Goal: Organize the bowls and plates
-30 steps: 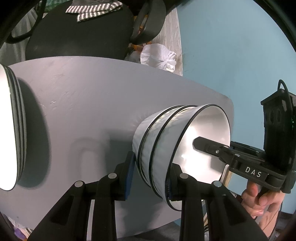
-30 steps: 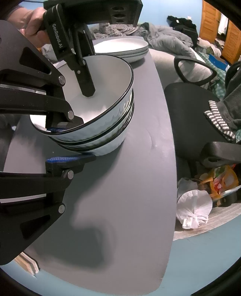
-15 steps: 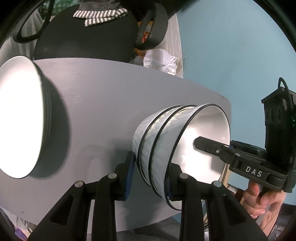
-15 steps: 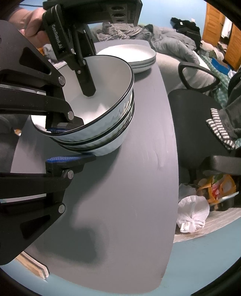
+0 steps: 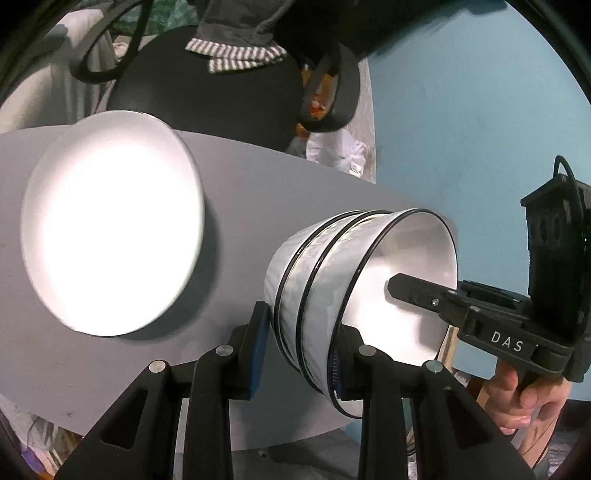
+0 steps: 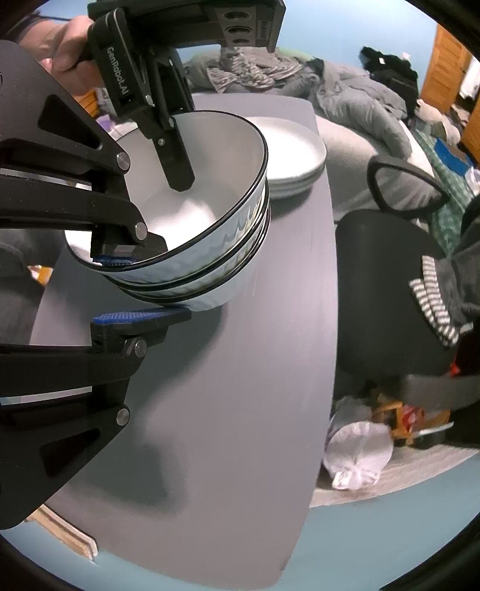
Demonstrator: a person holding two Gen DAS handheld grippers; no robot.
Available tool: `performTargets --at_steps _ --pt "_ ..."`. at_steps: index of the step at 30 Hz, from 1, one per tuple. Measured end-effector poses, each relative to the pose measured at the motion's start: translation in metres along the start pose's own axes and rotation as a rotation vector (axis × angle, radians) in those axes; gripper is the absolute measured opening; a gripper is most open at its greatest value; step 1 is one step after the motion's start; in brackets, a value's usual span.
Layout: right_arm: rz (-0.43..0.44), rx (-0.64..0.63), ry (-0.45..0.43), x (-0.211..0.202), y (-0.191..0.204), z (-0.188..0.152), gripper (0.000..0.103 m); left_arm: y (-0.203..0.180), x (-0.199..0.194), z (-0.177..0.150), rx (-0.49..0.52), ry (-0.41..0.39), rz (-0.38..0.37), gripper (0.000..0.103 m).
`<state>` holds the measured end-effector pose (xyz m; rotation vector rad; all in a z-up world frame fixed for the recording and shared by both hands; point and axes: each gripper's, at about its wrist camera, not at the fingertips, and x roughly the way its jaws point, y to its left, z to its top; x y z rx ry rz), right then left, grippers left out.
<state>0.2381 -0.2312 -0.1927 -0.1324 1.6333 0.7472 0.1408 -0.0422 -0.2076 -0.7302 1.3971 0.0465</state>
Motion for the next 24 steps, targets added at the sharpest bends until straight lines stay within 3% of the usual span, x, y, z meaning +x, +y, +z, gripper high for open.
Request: performTargets --at_steps 14,24 --pt "-0.002 -0.105 0.007 0.022 0.085 0.033 0.02 0.071 -0.054 0.01 -0.085 -0.077 0.021 0.028" --pt "-0.021 -0.135 0.048 0.06 0.133 0.057 0.02 0.12 -0.052 0.023 -0.153 -0.067 0.023 0.029"
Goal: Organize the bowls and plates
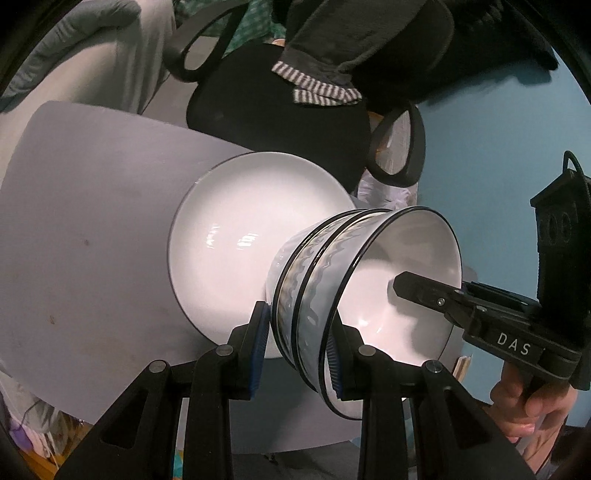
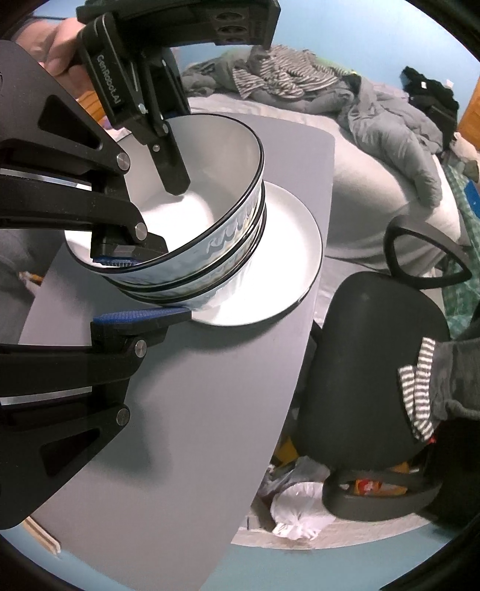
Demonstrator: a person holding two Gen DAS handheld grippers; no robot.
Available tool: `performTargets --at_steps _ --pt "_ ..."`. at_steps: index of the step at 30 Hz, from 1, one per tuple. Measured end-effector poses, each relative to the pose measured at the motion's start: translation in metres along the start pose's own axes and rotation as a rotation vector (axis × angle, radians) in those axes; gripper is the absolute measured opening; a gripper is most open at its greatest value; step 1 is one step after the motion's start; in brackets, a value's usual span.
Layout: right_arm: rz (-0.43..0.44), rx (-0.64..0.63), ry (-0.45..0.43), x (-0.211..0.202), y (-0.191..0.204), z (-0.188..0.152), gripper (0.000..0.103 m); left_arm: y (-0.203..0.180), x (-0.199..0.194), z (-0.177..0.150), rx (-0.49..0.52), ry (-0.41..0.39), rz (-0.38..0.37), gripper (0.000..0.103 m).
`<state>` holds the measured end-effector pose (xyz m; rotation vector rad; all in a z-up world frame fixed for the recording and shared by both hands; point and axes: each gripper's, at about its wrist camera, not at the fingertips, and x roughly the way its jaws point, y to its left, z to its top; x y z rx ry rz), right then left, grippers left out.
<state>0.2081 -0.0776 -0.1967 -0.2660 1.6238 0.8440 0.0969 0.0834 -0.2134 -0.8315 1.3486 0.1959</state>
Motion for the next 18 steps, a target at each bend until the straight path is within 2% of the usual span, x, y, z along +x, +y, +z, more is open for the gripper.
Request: performTargets --at_steps 18 --pt "-0.034 0.027 0.03 0.028 0.018 0.025 0.02 0.027 0.009 0.011 -0.023 0.045 0.001 0.028"
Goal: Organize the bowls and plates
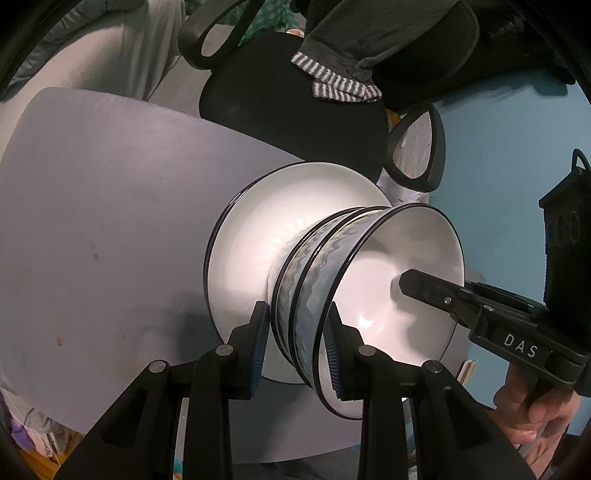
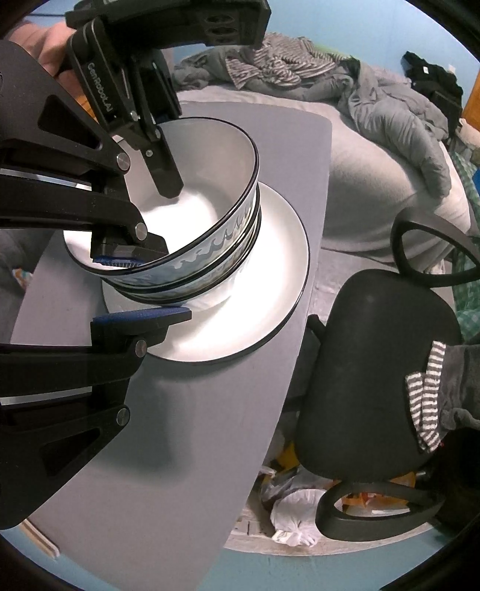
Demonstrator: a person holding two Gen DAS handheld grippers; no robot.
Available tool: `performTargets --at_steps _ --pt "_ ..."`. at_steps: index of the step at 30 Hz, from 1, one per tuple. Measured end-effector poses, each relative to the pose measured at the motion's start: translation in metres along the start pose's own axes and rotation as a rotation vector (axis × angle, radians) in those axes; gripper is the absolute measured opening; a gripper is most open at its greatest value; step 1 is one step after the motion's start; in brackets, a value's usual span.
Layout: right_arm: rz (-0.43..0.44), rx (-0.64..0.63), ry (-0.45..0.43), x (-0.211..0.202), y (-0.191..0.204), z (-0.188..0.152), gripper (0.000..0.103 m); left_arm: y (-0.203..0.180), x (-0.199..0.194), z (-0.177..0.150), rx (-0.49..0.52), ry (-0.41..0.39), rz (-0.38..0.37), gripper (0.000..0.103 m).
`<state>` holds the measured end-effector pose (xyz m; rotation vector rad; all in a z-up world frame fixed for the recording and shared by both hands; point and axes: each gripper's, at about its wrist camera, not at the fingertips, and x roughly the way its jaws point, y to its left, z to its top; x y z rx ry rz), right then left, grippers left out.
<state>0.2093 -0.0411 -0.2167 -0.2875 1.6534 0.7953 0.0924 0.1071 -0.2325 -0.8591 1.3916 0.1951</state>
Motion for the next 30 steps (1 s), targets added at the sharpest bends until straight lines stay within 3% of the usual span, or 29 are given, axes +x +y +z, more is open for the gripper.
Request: performTargets --at_steps 13,15,16,20,22,30 --pt "0.011 0.053 -0.006 0.004 -0.006 0.0 0.02 -0.004 -0.002 0.002 0.044 0.008 -0.001 0.03" --pt "0.004 0.056 -0.016 0.004 -0.005 -0.001 0.021 -0.004 -0.004 0.002 0.045 -0.003 0.02 0.035" --pt "-0.009 0.053 -0.026 0.003 -0.004 -0.002 0.022 -0.004 -0.006 0.002 0.045 -0.013 0.033 0.042" --pt "-0.097 0.032 -0.072 -0.005 0.0 -0.006 0.05 -0.001 -0.02 -0.002 0.029 -0.055 0.074 0.052" --pt "-0.125 0.027 -0.099 -0.012 0.002 -0.008 0.05 -0.001 -0.03 -0.005 0.034 -0.084 0.079 0.062" --pt "-0.21 -0.015 -0.267 -0.064 0.019 -0.024 0.056 -0.015 -0.088 -0.026 0.121 -0.231 0.124 0.064"
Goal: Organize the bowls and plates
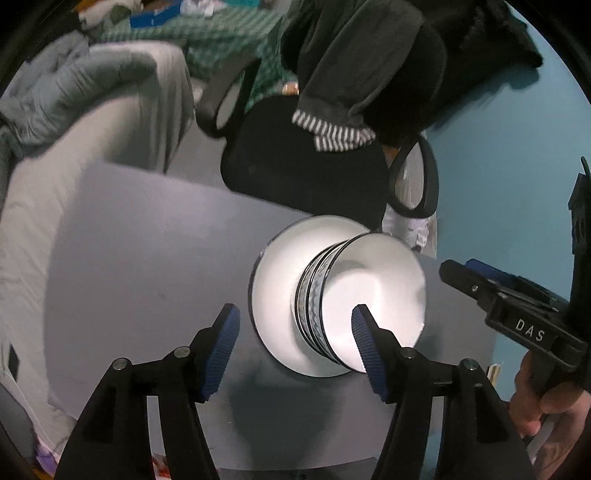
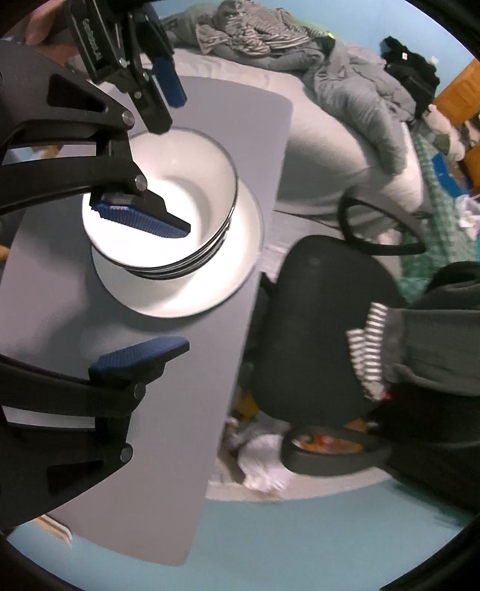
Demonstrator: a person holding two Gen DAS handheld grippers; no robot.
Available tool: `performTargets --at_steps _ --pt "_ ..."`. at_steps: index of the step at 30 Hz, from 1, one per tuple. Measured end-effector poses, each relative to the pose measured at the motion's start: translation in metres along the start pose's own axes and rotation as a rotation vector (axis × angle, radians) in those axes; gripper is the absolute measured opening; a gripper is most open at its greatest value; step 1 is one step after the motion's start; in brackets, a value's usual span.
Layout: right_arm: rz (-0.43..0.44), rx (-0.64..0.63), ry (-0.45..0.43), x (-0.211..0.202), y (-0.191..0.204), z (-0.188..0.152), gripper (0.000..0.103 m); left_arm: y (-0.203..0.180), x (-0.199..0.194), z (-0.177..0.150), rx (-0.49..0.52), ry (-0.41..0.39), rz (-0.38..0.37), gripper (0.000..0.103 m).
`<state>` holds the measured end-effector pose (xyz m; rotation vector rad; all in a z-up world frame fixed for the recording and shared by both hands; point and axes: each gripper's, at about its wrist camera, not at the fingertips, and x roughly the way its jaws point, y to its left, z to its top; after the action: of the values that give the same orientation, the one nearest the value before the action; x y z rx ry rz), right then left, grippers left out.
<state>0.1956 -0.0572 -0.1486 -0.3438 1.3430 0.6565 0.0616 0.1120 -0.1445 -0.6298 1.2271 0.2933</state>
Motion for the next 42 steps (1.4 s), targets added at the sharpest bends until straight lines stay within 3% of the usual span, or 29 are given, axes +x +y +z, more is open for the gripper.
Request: performTargets --at_steps 3,6,11,23,29,42 --pt "-0.014 -0.002 -0.049 -0.021 0.0 -0.001 0.056 -0.006 -0.026 -0.003 0.019 -0.058 0.006 0.065" --pt "-0.016 -0.002 -0.097 -0.045 0.0 -0.004 0.056 -0.012 -0.054 -0.006 0.039 -0.116 -0.003 0.078" --pt "-0.033 -0.013 -0.166 -0.078 0.003 -0.01 0.057 -0.029 -0.089 -0.014 0.077 -0.193 0.004 0.078" --pt "-0.055 -0.034 -0.28 -0.14 0.015 -0.026 0.057 -0.057 -0.141 -0.037 0.14 -0.269 0.03 0.084" --pt "-0.074 -0.036 -0.323 -0.165 0.017 -0.039 0.057 -0.062 -0.158 -0.047 0.123 -0.303 0.002 0.087" --pt "-0.078 0.012 -0.357 -0.187 0.016 -0.062 0.058 -0.071 -0.176 -0.061 0.134 -0.339 0.0 0.087"
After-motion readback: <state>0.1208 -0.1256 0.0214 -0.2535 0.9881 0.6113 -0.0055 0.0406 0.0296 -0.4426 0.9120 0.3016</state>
